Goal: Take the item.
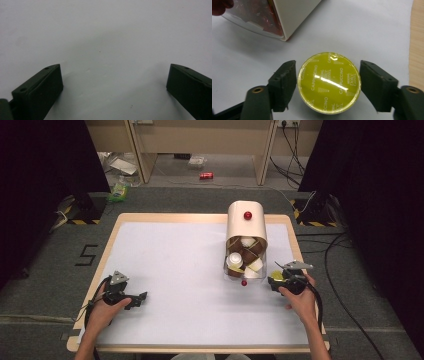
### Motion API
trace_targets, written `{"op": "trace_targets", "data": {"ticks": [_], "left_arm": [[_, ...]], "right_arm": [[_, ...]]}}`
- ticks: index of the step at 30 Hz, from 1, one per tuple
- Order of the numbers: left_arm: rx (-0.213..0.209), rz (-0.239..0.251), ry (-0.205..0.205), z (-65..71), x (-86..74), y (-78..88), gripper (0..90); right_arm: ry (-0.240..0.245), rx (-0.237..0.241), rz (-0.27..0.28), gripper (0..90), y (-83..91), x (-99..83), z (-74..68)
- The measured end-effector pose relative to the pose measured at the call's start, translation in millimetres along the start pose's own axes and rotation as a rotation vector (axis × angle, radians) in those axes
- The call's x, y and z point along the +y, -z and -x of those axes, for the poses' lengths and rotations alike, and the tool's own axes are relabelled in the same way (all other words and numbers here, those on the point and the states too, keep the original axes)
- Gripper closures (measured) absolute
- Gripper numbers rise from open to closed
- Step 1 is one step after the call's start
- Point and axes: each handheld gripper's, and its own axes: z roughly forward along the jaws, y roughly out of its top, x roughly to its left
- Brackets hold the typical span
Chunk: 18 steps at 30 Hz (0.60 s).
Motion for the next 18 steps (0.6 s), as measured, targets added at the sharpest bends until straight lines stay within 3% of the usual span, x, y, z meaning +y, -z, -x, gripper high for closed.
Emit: {"op": "trace_targets", "data": {"ticks": [8, 18], "left_arm": [[0.000, -0.001, -0.001, -0.1, 0.0, 0.1, 0.2], [-0.001, 0.000, 0.000, -0.2, 0.0, 0.1, 0.2]], "right_arm": [[-0.029, 0.018, 0.024, 18.8, 9.6, 3.5, -1.2], [-0.016, 0.025, 0.024, 16.5, 21.5, -1.3, -8.8]]}}
